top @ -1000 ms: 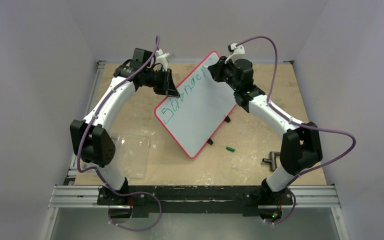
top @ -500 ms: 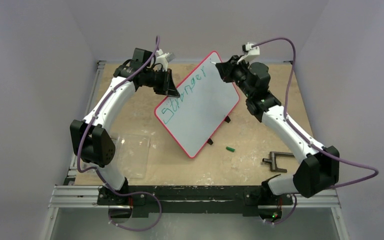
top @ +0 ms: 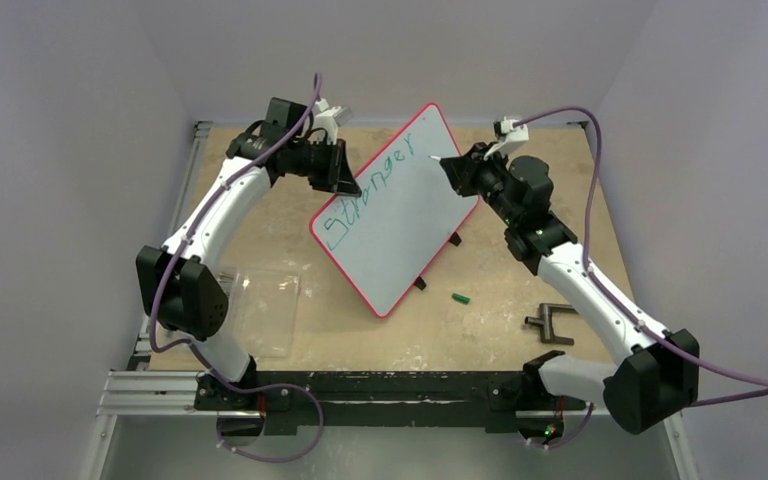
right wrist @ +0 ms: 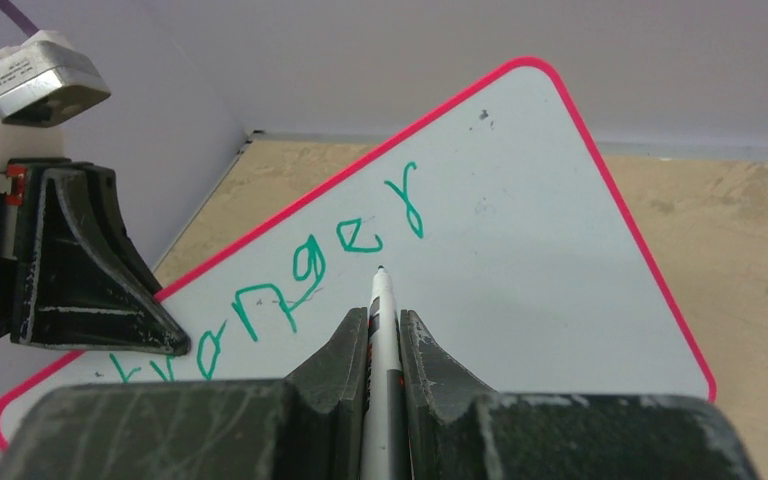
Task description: Write a sentence on the whiteboard
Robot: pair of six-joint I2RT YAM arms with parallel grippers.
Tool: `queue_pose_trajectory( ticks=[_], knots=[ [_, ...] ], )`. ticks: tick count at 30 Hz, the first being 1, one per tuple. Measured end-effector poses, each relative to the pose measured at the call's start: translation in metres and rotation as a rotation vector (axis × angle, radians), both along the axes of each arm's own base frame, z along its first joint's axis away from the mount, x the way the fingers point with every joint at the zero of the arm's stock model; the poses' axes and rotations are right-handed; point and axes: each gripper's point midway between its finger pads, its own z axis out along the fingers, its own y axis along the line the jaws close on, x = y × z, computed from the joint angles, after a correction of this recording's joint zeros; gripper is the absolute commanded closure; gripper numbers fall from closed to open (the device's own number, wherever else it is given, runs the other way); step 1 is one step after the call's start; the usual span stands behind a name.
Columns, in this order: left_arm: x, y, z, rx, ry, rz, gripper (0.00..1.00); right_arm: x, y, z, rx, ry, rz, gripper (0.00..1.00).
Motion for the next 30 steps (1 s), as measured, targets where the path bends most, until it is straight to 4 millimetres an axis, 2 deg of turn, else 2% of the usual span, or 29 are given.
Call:
queue_pose_trajectory(
  ticks=[11, 21, 25, 30],
  knots=[
    [-0.01, 0.003, 0.002, 0.007, -0.009, 0.003, 1.0, -0.031, 0.019, -0.011, 0.015, 0.02, 0.149, 1.0],
    [-0.01, 0.002, -0.002, -0.01, 0.005, 0.018, 1.0, -0.067, 0.066, -0.016, -0.034, -0.004, 0.331, 1.0],
    [-0.008, 0.005, -0.004, -0.016, 0.012, 0.025, 1.0, -0.081, 0.08, -0.031, -0.058, 0.004, 0.386, 1.0],
    [-0.005, 0.009, -0.006, -0.021, 0.023, 0.034, 1.0, -0.099, 0.094, -0.061, -0.088, 0.029, 0.459, 1.0]
  ],
)
